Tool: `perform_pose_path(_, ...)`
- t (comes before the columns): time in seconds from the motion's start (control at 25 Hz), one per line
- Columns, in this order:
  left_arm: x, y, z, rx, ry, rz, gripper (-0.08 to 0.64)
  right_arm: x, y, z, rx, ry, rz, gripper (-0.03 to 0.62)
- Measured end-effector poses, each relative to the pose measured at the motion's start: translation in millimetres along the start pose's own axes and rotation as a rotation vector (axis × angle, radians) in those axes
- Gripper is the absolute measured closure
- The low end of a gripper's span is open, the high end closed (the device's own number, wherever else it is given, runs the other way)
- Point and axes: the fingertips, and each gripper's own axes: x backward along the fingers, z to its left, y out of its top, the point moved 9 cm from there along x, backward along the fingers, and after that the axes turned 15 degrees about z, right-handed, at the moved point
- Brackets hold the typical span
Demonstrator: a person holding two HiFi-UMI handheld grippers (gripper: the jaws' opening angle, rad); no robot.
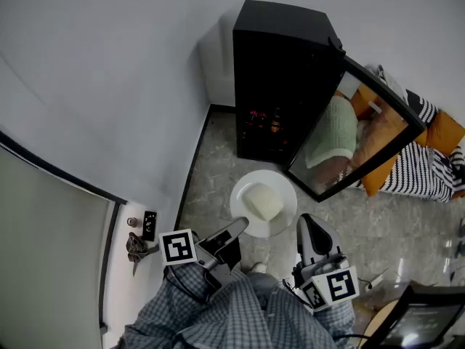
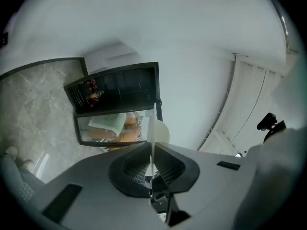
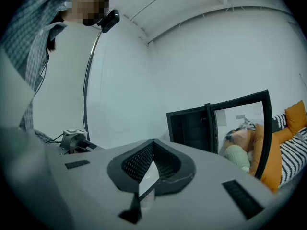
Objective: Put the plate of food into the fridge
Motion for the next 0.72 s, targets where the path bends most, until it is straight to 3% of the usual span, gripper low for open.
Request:
perform_pose_path(0.36, -3.3, 2.7, 0.2, -0.006, -0.007, 0.006, 0.54, -0.9, -1.7, -3.9, -0.056, -0.02, 0.002, 0.585)
perform_pose_path(0.52, -2.7, 5.2, 3.3, -0.004, -0.01, 0.003, 0.54, -7.3, -13.0, -14.4, -0.274, 0.002, 0.05, 0.584)
perform_pose_path(0.72, -0.8, 2.0, 3.2, 0.004, -0.017, -0.006, 0.54, -9.1, -31.2, -18.3, -0.65, 0.147, 0.053, 0.58)
